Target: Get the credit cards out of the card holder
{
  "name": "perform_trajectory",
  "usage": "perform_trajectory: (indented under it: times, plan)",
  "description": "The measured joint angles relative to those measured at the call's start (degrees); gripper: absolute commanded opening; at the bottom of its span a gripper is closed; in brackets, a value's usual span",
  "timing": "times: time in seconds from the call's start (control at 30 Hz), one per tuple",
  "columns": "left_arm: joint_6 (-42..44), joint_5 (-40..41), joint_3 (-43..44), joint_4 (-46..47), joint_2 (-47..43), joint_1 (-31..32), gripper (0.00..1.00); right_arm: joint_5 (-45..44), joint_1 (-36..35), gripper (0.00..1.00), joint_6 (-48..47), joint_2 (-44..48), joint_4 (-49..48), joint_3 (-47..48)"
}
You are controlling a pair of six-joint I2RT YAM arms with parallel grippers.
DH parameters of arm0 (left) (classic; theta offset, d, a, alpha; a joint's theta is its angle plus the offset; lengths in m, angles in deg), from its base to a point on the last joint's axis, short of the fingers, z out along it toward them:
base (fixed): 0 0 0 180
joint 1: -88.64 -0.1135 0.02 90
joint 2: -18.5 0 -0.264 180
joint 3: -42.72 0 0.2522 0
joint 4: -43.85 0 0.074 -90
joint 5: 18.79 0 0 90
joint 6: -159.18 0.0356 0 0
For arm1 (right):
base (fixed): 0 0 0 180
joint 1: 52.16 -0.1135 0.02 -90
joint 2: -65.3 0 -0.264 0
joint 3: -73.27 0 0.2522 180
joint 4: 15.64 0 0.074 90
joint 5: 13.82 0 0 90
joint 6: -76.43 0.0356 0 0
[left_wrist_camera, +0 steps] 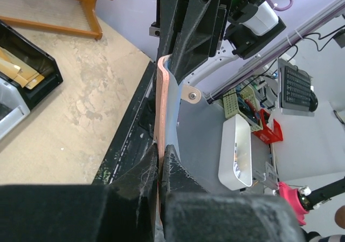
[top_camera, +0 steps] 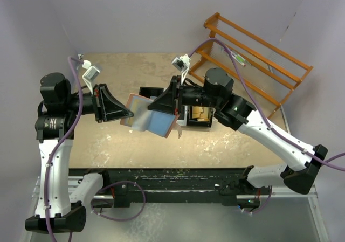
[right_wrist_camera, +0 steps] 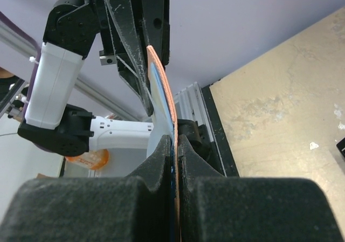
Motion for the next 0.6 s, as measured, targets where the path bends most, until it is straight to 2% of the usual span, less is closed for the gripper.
perform_trajectory:
  times: [0.07, 0.23, 0.3, 0.6]
  plan:
    - [0.0, -0.3, 0.0, 0.0, 0.1, 0.0, 0.0, 0.4, 0.0, 0.19, 0.0, 0.2, 0.0, 0.0]
    - [0.0, -1.2, 0.0, 0.0, 0.2, 0.0, 0.0, 1.0, 0.0, 0.81, 0.5, 0.6, -0.3, 0.0]
    - [0.4, -1.1, 0.1, 0.0, 0.2, 0.0, 0.0, 0.8, 0.1, 0.98, 0.3, 1.0, -0.2, 0.0]
    - [16.7, 8.3, 6.5, -10.0, -0.2, 0.0, 0.0, -4.9, 0.3, 1.0, -0.9, 2.8, 3.3, 1.6]
